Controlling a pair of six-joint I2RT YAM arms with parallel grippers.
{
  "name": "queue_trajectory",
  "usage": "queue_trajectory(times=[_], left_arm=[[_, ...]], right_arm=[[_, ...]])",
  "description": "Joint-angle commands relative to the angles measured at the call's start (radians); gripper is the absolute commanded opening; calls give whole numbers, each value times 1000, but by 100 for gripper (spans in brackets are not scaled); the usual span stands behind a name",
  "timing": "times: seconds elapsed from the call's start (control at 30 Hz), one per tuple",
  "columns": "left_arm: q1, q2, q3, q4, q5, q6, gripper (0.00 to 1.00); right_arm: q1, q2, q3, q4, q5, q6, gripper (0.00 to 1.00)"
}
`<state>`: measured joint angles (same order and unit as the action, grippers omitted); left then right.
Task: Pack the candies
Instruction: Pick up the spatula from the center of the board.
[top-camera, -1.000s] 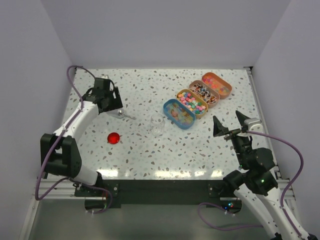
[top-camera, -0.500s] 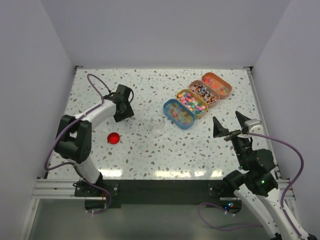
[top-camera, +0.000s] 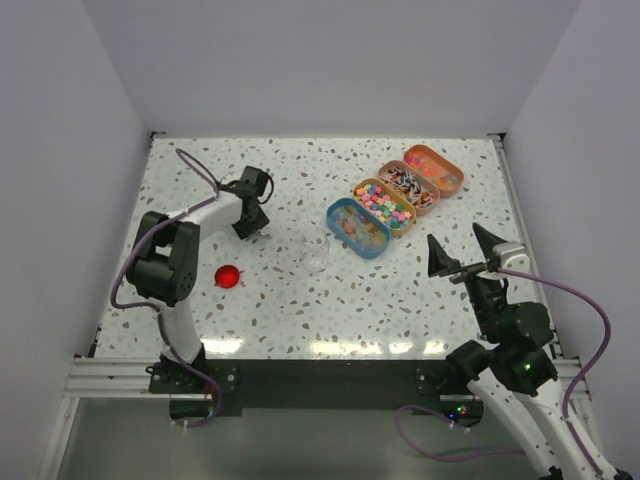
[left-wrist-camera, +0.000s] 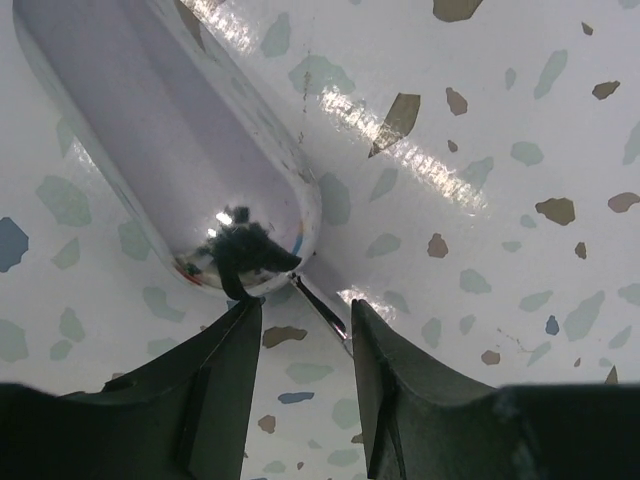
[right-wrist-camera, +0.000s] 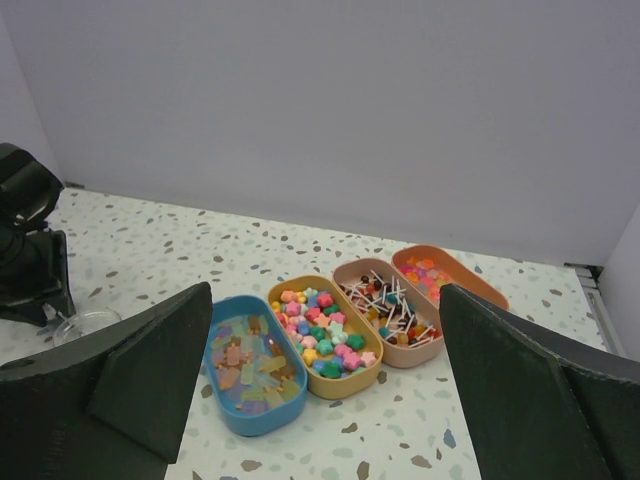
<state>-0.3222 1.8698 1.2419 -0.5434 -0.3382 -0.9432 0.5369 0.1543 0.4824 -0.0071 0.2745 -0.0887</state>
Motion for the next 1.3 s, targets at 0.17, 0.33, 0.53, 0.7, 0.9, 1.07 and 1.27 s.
queue_trajectory(times=[0.17,0.33,0.53,0.7,0.9,1.07,1.27], left_arm=[[0,63,41,5,-58,-48,40],[0,63,34,7,-47,-42,20],[0,-23,-21,34,-62,3,0],[14,-199,-102,164,-10,93,0],[67,-418,-223,367,178,187,0],[74,-549,-297,580,413,244,0],[74,-627,-369,787,680,205,0]], right_arm=[[8,-10,-8,36,6,-9,99],[8,-6,-5,33,3,-11,99],[8,7,-2,32,-9,-19,99],[8,74,30,21,-107,3,99],[8,330,201,-51,-330,89,99],[8,611,422,-166,-527,248,99],[8,870,479,60,-767,495,99]])
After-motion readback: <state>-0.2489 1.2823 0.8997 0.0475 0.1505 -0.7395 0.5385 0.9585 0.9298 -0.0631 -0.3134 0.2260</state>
